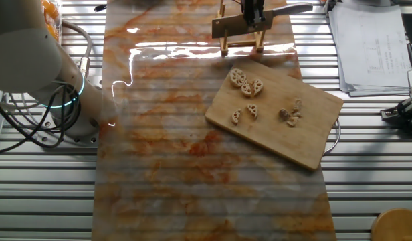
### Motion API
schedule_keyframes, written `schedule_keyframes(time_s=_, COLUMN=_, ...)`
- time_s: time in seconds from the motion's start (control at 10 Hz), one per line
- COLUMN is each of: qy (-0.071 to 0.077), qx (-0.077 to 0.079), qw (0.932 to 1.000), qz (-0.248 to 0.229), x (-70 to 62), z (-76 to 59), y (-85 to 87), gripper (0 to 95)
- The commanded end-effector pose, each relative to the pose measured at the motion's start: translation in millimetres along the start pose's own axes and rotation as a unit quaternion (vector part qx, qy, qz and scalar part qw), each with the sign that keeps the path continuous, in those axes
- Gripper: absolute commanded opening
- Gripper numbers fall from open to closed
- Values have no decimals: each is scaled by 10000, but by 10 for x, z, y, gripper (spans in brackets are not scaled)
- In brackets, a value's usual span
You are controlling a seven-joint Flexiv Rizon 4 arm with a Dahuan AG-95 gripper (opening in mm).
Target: Slice the lotus root
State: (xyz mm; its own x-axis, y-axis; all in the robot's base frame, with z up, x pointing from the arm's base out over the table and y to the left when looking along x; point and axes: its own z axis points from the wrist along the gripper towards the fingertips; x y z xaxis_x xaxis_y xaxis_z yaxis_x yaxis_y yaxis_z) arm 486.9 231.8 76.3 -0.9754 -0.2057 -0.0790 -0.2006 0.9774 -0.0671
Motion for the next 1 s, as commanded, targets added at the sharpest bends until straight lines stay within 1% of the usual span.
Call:
schedule_keyframes(time_s=0.1, qy=95, qx=70, qw=9999, qz=-27, x=4, z=-9, y=0, gripper=190)
schedule_keyframes(time_s=0.2, qy=112, qx=82, qw=9999, qz=-34, x=5, z=-13, y=-1, gripper=380)
schedule_keyframes(time_s=0.3, qy=103, qx=86, qw=9999, qz=-33, x=11, z=-33, y=-6, gripper=380)
schedule_keyframes(time_s=0.4, qy=85, qx=82, qw=9999, qz=-22, x=22, z=-84, y=-16, gripper=380)
schedule_keyframes(time_s=0.5, qy=77, qx=76, qw=9999, qz=-38, x=34, z=-170, y=-43, gripper=380)
schedule_keyframes(time_s=0.6, qy=82, qx=58, qw=9999, qz=-60, x=39, z=-298, y=-103, gripper=380)
schedule_keyframes(time_s=0.7, qy=154, qx=12, qw=9998, qz=-82, x=21, z=-498, y=-234, gripper=380)
schedule_keyframes(time_s=0.8, qy=232, qx=-26, qw=9997, qz=-96, x=6, z=-632, y=-356, gripper=380)
schedule_keyframes(time_s=0.9, qy=362, qx=-59, qw=9993, qz=-110, x=-1, z=-770, y=-505, gripper=190)
schedule_keyframes(time_s=1.0, qy=388, qx=-31, qw=9991, qz=-184, x=5, z=-838, y=-645, gripper=0)
